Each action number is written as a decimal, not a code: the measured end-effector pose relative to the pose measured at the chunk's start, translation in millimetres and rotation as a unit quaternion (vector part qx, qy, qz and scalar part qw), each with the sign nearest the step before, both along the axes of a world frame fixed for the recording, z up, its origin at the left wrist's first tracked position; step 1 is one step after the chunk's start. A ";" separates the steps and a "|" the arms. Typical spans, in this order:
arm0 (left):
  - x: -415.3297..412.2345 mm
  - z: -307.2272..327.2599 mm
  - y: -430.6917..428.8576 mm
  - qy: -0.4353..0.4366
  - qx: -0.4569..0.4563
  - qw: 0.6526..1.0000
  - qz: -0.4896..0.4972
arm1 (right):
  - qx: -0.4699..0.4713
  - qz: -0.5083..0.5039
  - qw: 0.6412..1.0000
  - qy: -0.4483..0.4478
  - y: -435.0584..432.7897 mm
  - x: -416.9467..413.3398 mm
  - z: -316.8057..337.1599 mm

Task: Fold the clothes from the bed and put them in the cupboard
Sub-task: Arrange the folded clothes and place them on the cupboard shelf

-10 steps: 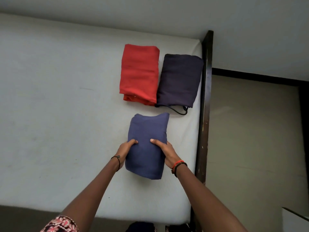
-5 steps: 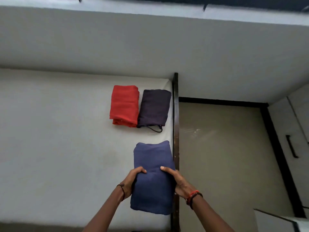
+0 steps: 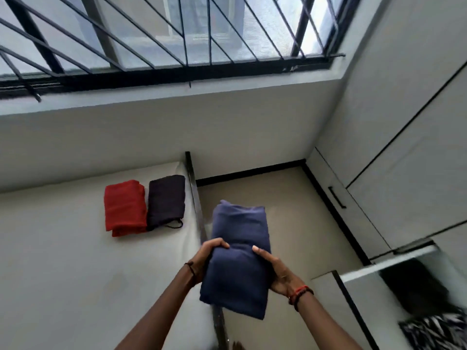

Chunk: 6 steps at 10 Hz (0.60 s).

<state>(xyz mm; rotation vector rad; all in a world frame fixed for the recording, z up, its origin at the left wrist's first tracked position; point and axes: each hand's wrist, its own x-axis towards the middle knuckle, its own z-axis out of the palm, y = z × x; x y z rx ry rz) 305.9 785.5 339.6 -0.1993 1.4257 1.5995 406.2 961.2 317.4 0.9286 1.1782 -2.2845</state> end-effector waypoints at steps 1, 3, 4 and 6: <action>10.2 7.7 25.8 0.006 0.001 1.000 -0.024 | 0.029 -0.045 0.999 0.005 13.5 23.4 12.1; 64.9 36.3 86.0 -0.011 -0.043 0.994 -0.100 | 0.099 -0.171 0.980 0.006 44.2 93.7 40.2; 93.9 38.5 111.2 0.013 -0.024 0.990 -0.135 | 0.103 -0.237 0.966 0.016 59.5 131.8 46.9; 163.1 56.0 172.9 0.045 -0.026 0.971 -0.231 | 0.118 -0.335 0.935 -0.008 98.9 204.3 48.8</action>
